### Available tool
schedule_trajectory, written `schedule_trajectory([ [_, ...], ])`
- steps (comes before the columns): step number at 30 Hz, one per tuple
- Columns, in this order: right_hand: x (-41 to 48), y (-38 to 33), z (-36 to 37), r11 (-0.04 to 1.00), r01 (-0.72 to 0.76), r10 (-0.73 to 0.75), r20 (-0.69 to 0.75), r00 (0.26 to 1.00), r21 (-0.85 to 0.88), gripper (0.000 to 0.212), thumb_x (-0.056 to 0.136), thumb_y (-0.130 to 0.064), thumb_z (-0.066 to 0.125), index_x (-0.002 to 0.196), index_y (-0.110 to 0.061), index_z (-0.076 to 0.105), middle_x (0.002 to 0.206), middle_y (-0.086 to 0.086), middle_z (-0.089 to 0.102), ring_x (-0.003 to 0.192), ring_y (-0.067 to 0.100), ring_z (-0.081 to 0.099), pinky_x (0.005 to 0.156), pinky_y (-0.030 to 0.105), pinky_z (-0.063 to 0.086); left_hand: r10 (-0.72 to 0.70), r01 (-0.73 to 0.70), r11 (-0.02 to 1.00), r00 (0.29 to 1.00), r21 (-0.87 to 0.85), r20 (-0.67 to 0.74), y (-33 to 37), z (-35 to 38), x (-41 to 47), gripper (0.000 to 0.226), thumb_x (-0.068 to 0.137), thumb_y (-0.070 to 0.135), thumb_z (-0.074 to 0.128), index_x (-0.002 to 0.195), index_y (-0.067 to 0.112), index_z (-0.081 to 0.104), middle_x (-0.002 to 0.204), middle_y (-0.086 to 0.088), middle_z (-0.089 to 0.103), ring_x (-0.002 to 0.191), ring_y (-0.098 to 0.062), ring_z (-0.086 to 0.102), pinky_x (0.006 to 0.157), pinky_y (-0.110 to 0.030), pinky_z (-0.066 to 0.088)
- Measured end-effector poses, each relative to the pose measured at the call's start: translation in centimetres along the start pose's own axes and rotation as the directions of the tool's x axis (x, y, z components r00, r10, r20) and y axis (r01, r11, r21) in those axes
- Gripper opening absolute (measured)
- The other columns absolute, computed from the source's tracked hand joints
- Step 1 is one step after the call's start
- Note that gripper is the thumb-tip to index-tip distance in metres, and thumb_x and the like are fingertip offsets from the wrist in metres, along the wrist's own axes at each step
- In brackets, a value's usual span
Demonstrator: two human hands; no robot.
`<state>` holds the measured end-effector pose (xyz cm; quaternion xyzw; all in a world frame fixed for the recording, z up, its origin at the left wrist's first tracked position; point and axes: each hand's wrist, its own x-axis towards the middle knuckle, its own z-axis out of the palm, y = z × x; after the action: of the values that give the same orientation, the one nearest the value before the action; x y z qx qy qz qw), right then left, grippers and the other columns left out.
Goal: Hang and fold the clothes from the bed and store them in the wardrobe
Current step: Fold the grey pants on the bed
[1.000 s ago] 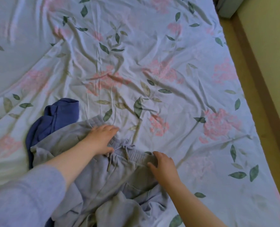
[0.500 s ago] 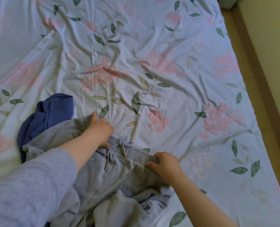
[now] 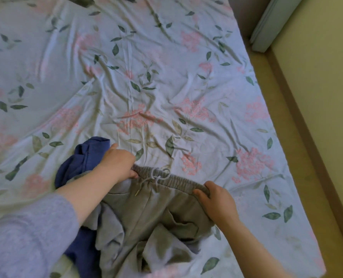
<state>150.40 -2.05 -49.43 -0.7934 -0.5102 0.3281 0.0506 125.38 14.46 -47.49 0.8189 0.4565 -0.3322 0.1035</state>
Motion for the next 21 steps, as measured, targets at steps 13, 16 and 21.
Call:
schedule_trajectory([
  [13,-7.9,-10.4,-26.6,0.986,0.161,-0.159,-0.516,0.842,-0.043,0.025,0.092,-0.044,0.060,0.088,-0.020,0.056,0.077,-0.002,0.060,0.074,0.024,0.057,0.057,0.032,0.037,-0.035,-0.080,0.976,0.862,-0.202,-0.506,-3.9,-24.2,-17.2,0.038,0.081,0.058,0.062,0.067,0.026,0.046,0.073,0.010,0.051,0.073,-0.015,0.051,0.056,-0.028,0.035],
  [16,-10.9,-12.9,-32.6,0.976,0.194,-0.212,-0.642,0.737,-0.099,0.026,0.092,-0.042,0.061,0.083,-0.020,0.051,0.070,-0.004,0.054,0.072,0.028,0.057,0.054,0.032,0.032,-0.022,-0.119,0.972,0.812,-0.201,-0.583,-4.8,-29.3,-21.4,0.034,0.082,0.055,0.061,0.069,0.025,0.052,0.074,0.009,0.054,0.079,-0.018,0.056,0.065,-0.031,0.043],
  [21,-15.1,-15.8,-39.8,0.963,0.216,-0.259,-0.785,0.562,-0.163,0.027,0.092,-0.045,0.061,0.090,-0.018,0.059,0.078,0.005,0.066,0.076,0.033,0.061,0.057,0.031,0.034,-0.030,-0.094,0.984,0.751,-0.152,-0.659,-5.6,-35.1,-27.0,0.034,0.083,0.050,0.061,0.065,0.023,0.054,0.074,0.003,0.058,0.075,-0.018,0.058,0.058,-0.029,0.039],
])
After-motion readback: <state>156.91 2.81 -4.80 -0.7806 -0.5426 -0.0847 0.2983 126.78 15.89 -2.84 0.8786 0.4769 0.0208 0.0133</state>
